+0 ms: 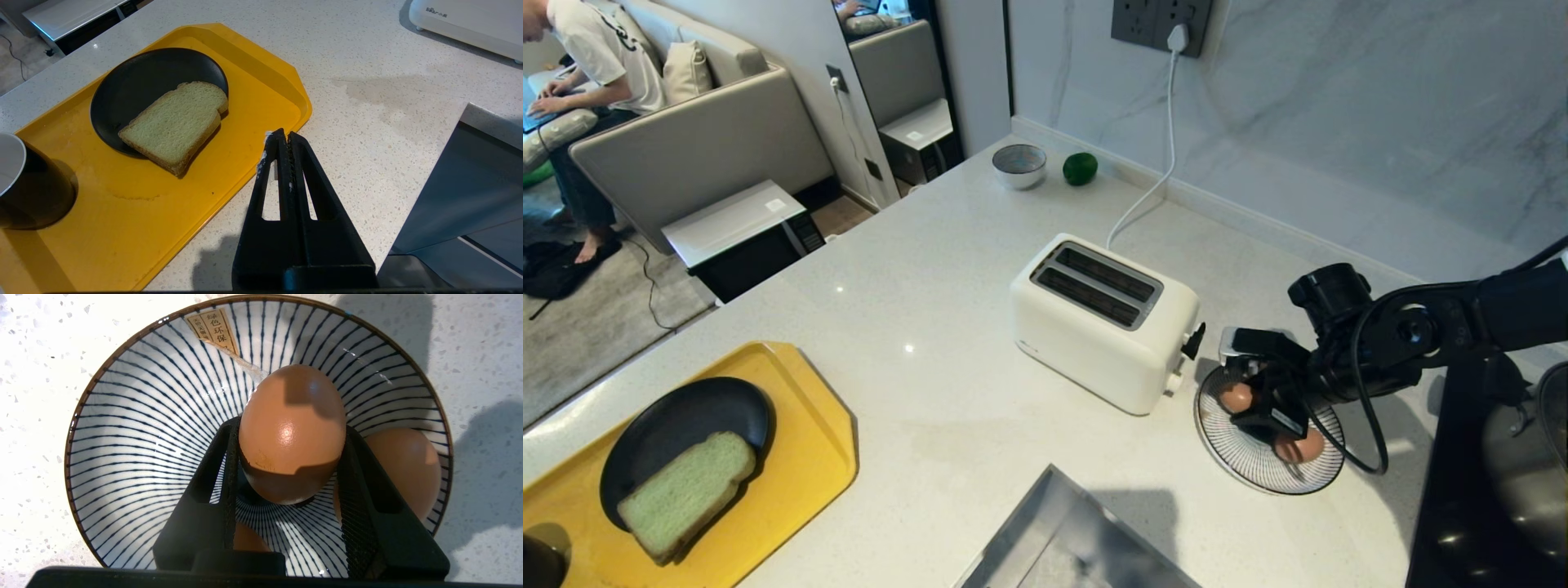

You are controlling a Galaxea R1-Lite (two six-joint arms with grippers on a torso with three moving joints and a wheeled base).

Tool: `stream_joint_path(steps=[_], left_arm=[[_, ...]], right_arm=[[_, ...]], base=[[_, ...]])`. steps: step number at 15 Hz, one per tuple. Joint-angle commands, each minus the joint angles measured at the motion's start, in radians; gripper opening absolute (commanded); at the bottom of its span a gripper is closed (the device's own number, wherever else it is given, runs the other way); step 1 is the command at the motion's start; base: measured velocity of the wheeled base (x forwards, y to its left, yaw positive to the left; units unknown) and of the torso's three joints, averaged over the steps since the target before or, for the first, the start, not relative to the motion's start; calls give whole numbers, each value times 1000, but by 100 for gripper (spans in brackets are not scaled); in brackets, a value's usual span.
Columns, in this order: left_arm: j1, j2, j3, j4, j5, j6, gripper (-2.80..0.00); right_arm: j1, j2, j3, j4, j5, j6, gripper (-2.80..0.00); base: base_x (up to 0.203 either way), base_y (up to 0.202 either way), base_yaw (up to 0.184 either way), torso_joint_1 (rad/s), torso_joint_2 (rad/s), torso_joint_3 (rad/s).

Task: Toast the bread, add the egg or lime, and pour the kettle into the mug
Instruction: Pick up the egg, then put the egg in the bowl

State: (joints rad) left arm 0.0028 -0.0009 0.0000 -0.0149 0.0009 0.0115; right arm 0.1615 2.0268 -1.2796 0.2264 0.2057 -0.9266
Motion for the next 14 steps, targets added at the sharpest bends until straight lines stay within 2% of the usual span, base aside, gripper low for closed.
stream_joint_path(steps=[1,7,10,14], left_arm=[[0,1,0,0,1,-1,-280],[0,1,0,0,1,1,-280],[0,1,0,0,1,0,-280],[0,1,0,0,1,1,-280]], right_arm=[[-6,-31,11,2,8,-4,-280],[-13,-129,80,5,11,10,-280],[-14,-198,91,6,9,79,-280],[-44,-303,141,7,8,100,-280]], base=[[0,0,0,0,0,0],[0,0,0,0,0,0],[0,0,0,0,0,0],[0,0,0,0,0,0]])
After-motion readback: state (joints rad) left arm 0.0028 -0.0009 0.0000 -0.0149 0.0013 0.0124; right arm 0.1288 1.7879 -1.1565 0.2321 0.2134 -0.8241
